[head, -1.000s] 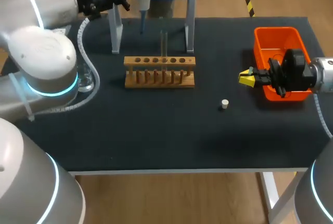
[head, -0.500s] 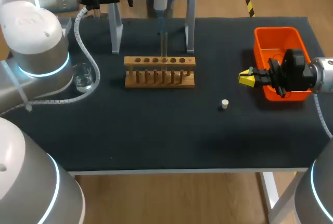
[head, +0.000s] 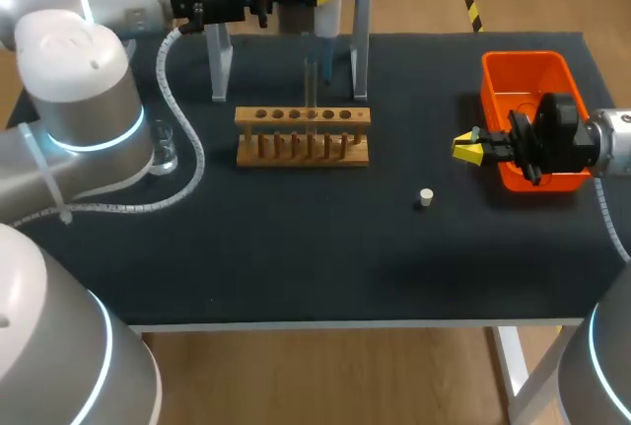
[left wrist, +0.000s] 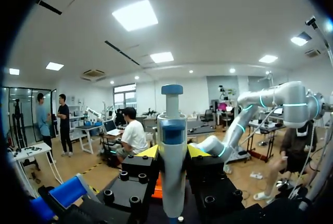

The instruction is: Invert the test tube, pick up the pipette, mount the tip to pipette, aspirate from beaker and dispense into the tube, eject the tip, return the pipette, and cap with the stopper.

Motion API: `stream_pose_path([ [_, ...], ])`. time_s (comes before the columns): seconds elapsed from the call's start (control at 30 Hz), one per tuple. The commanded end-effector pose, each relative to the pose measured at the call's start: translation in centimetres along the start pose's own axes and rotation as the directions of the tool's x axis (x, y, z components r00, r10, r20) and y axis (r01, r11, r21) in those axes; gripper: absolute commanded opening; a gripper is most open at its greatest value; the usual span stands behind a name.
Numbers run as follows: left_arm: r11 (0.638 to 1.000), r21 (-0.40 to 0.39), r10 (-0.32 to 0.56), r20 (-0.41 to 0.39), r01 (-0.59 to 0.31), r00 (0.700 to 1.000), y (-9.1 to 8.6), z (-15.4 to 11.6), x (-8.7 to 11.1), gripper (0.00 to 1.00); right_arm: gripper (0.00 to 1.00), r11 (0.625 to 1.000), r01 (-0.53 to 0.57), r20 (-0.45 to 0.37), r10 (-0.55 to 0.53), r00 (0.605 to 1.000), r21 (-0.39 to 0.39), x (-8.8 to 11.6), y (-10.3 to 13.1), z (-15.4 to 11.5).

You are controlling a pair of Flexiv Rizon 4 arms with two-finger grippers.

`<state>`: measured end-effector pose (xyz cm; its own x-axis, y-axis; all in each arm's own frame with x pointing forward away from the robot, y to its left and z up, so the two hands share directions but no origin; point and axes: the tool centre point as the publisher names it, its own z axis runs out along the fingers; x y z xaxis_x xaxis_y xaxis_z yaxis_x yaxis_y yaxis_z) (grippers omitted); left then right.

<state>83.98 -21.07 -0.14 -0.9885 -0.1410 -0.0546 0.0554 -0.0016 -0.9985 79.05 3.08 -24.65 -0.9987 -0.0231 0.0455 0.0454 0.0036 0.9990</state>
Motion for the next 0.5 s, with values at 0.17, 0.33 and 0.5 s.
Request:
stream_pose_path([
  [0.17, 1.000, -0.002, -0.019, -0.009, 0.019, 1.000, -0.01, 0.97, 0.26, 0.00, 0.00, 1.000, 0.000, -0.001, 0.000, 1.000, 0.001, 0.05, -0.01, -0.08],
  [0.33, 1.000, -0.008, -0.027, -0.014, 0.027, 1.000, -0.04, 1.17, 0.39, 0.00, 0.00, 1.000, 0.000, -0.001, 0.000, 1.000, 0.001, 0.05, -0.01, -0.08],
  [0.5, 0.999, -0.026, -0.031, -0.019, 0.031, 0.999, -0.02, 1.34, 0.52, 0.00, 0.00, 1.000, 0.000, -0.001, 0.000, 1.000, 0.001, 0.05, -0.01, -0.08],
])
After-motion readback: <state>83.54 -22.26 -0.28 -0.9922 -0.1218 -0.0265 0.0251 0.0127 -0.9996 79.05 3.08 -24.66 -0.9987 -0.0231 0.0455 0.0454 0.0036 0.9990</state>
